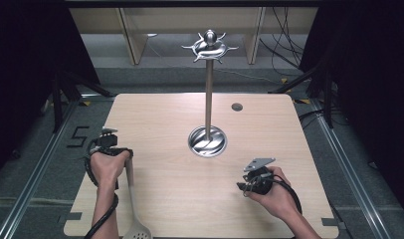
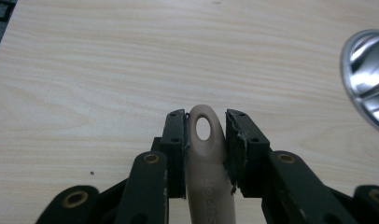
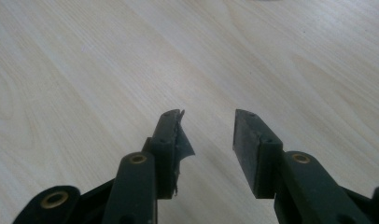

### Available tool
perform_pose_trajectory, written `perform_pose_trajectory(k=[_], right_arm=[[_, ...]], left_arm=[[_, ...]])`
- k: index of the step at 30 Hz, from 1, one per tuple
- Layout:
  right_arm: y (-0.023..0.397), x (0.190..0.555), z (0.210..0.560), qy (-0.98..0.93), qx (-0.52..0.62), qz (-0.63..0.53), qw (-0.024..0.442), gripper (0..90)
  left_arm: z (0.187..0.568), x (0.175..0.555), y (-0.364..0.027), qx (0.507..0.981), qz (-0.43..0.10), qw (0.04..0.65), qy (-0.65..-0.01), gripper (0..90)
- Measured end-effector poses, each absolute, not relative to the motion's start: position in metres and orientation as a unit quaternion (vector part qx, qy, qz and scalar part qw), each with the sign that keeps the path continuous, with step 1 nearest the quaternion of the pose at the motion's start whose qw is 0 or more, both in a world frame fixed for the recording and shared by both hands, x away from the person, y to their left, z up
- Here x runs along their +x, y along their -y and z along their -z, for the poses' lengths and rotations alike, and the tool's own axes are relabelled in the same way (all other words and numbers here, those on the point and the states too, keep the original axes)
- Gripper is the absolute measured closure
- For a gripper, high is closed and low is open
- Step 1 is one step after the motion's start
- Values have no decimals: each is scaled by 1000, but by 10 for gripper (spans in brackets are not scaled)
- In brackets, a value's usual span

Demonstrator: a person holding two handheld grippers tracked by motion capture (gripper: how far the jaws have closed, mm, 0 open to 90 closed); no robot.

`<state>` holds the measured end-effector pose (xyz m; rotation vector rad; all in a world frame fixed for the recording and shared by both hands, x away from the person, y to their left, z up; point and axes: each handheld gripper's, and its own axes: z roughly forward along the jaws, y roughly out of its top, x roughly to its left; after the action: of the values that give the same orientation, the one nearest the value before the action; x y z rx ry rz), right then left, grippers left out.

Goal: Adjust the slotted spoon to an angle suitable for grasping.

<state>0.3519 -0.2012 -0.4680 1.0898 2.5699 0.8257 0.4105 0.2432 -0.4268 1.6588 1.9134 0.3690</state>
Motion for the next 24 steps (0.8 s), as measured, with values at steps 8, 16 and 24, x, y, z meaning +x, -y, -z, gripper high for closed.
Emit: perform_pose_trajectory(k=[8, 16, 24], right_arm=[[200, 352, 468, -877, 372, -283, 111, 616], [201, 351, 466, -877, 367, -288, 113, 611], [200, 352, 469, -876, 362, -296, 123, 603]], left_arm=[[403, 390, -245, 612, -158, 363, -684, 691], [377, 371, -244, 599, -179, 421, -658, 693], [362, 359, -246, 594, -197, 470, -622, 694]])
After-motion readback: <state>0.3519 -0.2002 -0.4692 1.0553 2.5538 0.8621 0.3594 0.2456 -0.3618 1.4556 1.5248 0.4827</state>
